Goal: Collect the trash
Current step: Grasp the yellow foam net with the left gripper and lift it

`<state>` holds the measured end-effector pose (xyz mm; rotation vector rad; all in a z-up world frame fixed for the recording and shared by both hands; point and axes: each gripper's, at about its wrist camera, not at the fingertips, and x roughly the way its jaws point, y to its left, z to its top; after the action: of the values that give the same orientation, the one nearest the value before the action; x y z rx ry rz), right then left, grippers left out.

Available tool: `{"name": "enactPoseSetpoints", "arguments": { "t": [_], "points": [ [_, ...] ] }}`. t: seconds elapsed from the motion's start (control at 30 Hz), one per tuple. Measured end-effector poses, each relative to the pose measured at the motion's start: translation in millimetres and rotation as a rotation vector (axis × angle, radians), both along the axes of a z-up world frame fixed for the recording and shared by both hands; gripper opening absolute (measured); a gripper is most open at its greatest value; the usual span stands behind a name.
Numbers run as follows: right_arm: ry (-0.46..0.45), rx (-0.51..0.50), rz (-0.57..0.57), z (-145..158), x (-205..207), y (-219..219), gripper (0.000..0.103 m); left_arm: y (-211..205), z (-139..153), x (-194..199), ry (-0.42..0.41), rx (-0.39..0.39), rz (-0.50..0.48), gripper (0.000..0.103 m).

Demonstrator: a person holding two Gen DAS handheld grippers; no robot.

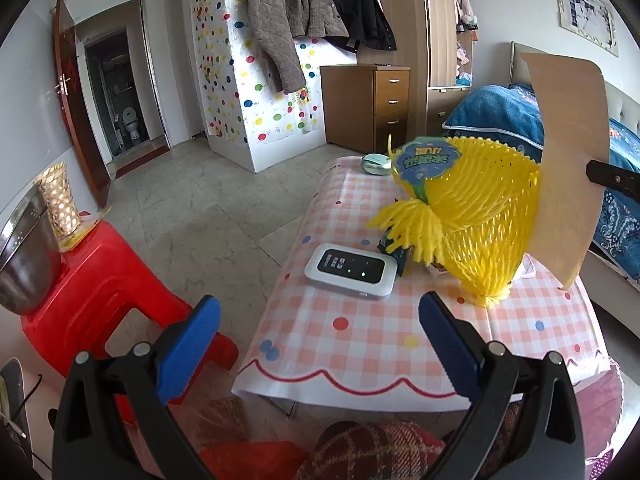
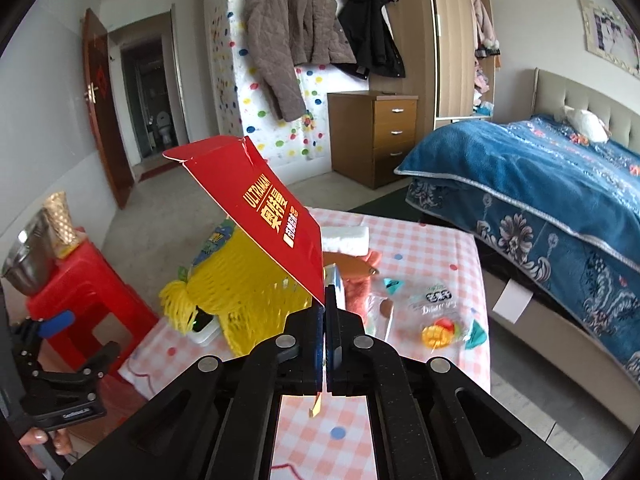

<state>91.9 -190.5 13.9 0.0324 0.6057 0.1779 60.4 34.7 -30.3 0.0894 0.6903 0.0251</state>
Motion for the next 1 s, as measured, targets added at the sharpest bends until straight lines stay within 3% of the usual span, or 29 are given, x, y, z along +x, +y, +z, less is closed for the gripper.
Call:
{"name": "enactPoseSetpoints", "arguments": {
  "t": [0.5, 0.67, 0.97, 1.0],
  "points": [
    [-0.016, 0.058, -0.035, -3.6, -47.2, -12.0, 0.000, -3.2, -8.7, -24.1, 0.001, 0.006, -0.037, 0.096],
    [-0.037, 0.092, -0.046, -0.4, -63.2, -20.6, 0.000, -11.5, -10.3, -25.3, 0.007, -0.017, -0.077, 0.096],
    [-0.064, 0.063, -0.123, -9.4, -82.9, -40.5, 0.000, -50.6, -12.3, -13.2, -0.001, -0.005, -0.188, 0.096],
    [-0.065, 0.061, -0.131, -10.9, -83.7, -42.8, 0.000, -56.4, -12.6, -11.9, -0.010, -0.002, -0.209, 0.092]
  ]
}}
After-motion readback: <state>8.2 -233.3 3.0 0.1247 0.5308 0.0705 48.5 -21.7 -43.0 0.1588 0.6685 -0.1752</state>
